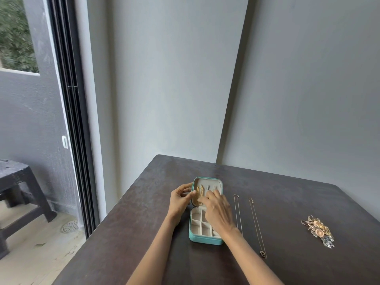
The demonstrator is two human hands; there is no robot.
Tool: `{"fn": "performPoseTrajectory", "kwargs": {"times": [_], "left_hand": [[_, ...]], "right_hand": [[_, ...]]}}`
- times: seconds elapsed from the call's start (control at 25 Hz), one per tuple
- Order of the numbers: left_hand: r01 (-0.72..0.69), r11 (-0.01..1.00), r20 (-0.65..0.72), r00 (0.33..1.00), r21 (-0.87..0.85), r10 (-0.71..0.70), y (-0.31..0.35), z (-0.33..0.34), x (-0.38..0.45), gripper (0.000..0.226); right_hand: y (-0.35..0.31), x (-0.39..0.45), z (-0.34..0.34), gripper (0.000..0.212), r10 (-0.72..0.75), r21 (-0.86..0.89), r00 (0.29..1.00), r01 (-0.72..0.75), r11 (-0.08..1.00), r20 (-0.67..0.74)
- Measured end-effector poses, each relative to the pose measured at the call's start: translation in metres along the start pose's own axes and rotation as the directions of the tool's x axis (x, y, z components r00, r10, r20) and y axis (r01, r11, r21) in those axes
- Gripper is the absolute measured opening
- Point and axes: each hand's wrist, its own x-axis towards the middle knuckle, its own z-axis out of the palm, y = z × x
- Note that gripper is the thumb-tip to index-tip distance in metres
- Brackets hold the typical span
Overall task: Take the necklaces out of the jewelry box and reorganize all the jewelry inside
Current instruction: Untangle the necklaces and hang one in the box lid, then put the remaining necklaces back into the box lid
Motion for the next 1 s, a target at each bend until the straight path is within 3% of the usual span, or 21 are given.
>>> {"fn": "performPoseTrajectory", "kwargs": {"times": [0.28,0.4,0.52,0.68,0.84,1.0], "left_hand": [[0.011,0.999,-0.028,1.0,0.041,-0.01,0.0,0.003,0.001,0.02],[0.046,0.995,-0.059,0.997,0.092,-0.04,-0.006,0.002,0.003,0.016],[0.064,0.985,-0.118,0.992,0.157,-0.046,-0.01,0.003,0.005,0.014],[0.122,0.991,-0.205,0.973,0.053,-0.108,0.004,0.006,-0.003,0.032],[0.124,0.992,-0.2,0.972,0.007,-0.12,0.011,0.006,-0.013,0.036],[0.152,0.988,-0.21,0.966,0.0,-0.149,0.016,0.007,-0.018,0.036]], "right_hand": [[0.001,0.0,0.002,0.042,-0.009,-0.016,1.0,0.009,1.0,-0.022],[0.003,0.0,0.001,0.043,0.166,0.043,0.98,-0.163,0.986,-0.105],[0.013,-0.001,0.011,0.045,0.448,0.336,0.892,-0.403,0.852,-0.067],[0.015,0.003,0.01,0.046,0.631,0.535,0.767,-0.581,0.613,0.111],[0.016,0.004,0.005,0.046,0.691,0.632,0.686,-0.644,0.432,0.227],[0.016,0.005,-0.001,0.045,0.687,0.657,0.691,-0.629,0.416,0.226]]}}
